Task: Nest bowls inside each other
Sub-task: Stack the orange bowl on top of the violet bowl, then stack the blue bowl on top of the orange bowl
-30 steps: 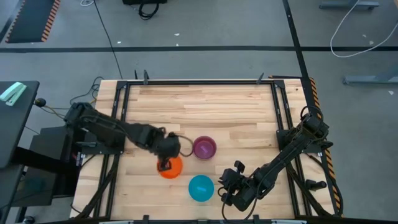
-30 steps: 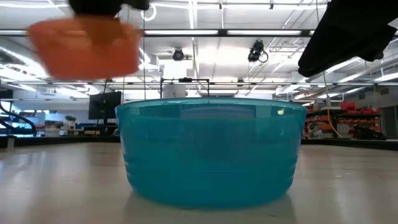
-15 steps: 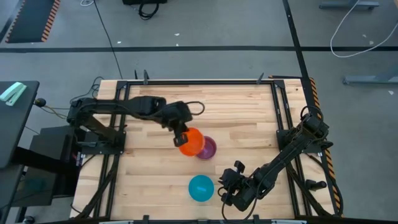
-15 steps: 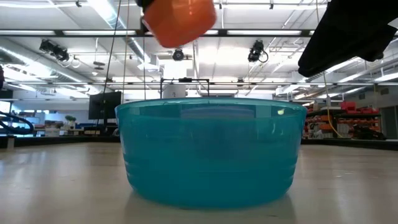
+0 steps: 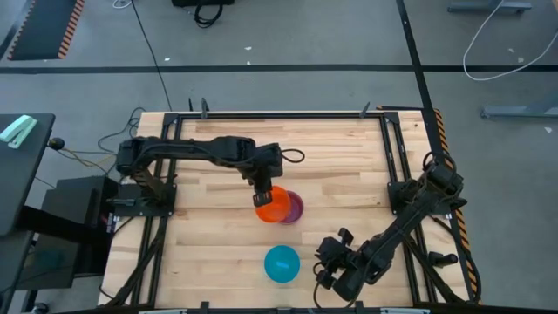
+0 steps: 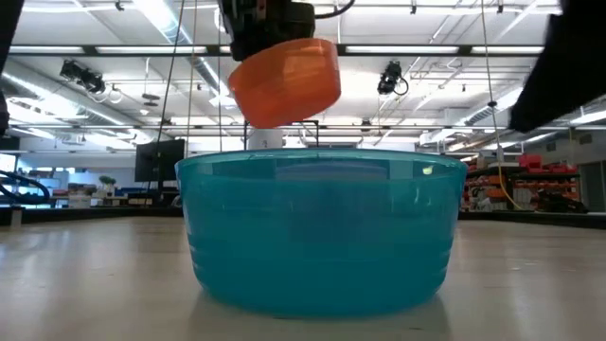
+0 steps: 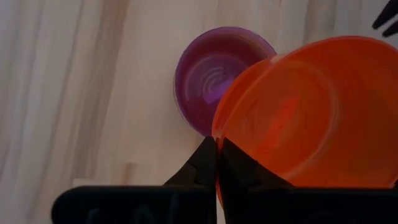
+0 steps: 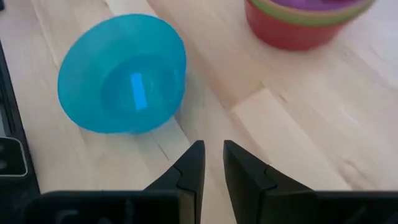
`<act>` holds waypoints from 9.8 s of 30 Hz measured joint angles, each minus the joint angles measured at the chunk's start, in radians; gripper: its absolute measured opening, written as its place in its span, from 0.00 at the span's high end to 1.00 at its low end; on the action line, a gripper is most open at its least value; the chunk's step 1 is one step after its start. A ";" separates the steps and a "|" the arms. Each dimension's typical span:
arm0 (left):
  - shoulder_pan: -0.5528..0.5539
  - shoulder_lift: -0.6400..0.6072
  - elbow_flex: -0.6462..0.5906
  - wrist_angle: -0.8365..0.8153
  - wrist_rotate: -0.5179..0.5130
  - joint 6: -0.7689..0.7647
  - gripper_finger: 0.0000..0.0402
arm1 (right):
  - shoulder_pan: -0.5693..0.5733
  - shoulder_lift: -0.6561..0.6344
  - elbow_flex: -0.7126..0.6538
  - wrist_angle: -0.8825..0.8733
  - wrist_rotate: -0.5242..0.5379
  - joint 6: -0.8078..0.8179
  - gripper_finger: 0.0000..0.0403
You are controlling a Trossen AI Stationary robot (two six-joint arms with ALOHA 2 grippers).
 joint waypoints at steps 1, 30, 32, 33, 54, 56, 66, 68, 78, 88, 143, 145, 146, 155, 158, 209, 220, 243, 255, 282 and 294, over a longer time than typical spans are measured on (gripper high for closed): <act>0.000 0.004 0.000 0.009 0.000 0.013 0.98 | 0.009 0.000 -0.005 -0.002 0.005 0.017 0.84; 0.039 0.187 0.000 0.141 0.066 0.056 0.98 | 0.116 0.000 -0.109 0.005 0.072 0.181 0.84; 0.043 0.187 0.000 0.130 0.066 0.044 0.98 | 0.116 0.000 -0.109 0.005 0.072 0.180 0.84; 0.044 0.187 0.000 0.118 0.066 0.034 0.98 | 0.116 0.000 -0.109 0.005 0.072 0.179 0.84; 0.053 0.197 0.001 -0.102 0.012 -0.051 0.98 | 0.116 0.000 -0.109 0.005 0.089 0.170 0.84; 0.054 0.197 0.001 -0.102 0.012 -0.053 0.98 | 0.116 0.000 -0.109 0.005 0.090 0.170 0.84; 0.054 0.197 0.001 -0.097 0.010 -0.076 0.88 | 0.116 0.000 -0.108 0.005 0.090 0.170 0.84; 0.054 0.197 0.000 -0.097 0.007 -0.084 0.83 | 0.116 0.000 -0.108 0.005 0.090 0.170 0.84; 0.053 0.195 0.000 -0.111 0.093 -0.123 0.70 | 0.116 0.000 -0.108 0.005 0.119 0.158 0.84; 0.009 0.194 0.183 -0.309 0.096 -0.122 0.70 | 0.113 0.000 -0.108 0.007 0.122 0.154 0.84; -1.082 0.197 0.335 -0.697 -0.674 -1.127 0.75 | -0.225 0.000 0.249 0.018 -0.443 -0.337 0.84; -1.088 0.197 0.335 -0.697 -0.689 -1.143 0.75 | -0.223 0.000 0.249 -0.007 -0.444 -0.316 0.84; -1.089 0.197 0.335 -0.697 -0.693 -1.145 0.75 | -0.223 0.000 0.249 -0.018 -0.444 -0.306 0.84; -1.088 0.197 0.335 -0.697 -0.714 -1.136 0.77 | -0.246 0.015 0.250 -0.030 -0.447 -0.281 0.84; -1.088 0.197 0.335 -0.697 -0.716 -1.130 0.76 | -0.257 0.036 0.249 -0.034 -0.467 -0.274 0.84; -1.088 0.197 0.335 -0.696 -0.747 -1.109 0.81 | -0.343 0.164 0.248 0.003 -0.582 -0.373 0.84; -1.088 0.197 0.335 -0.697 -0.747 -1.108 0.80 | -0.329 0.164 0.248 0.010 -0.585 -0.365 0.84; -1.088 0.197 0.335 -0.697 -0.747 -1.112 0.82 | -0.331 0.244 0.249 0.039 -0.597 -0.371 0.84; -1.088 0.197 0.335 -0.696 -0.747 -1.111 0.81 | -0.343 0.257 0.247 0.062 -0.581 -0.399 0.84; -1.088 0.197 0.335 -0.697 -0.762 -1.114 0.87 | -0.370 0.237 0.248 0.045 -0.584 -0.528 0.99; -1.088 0.197 0.335 -0.696 -0.767 -1.113 0.86 | -0.377 0.191 0.381 -0.096 -0.494 -0.635 1.00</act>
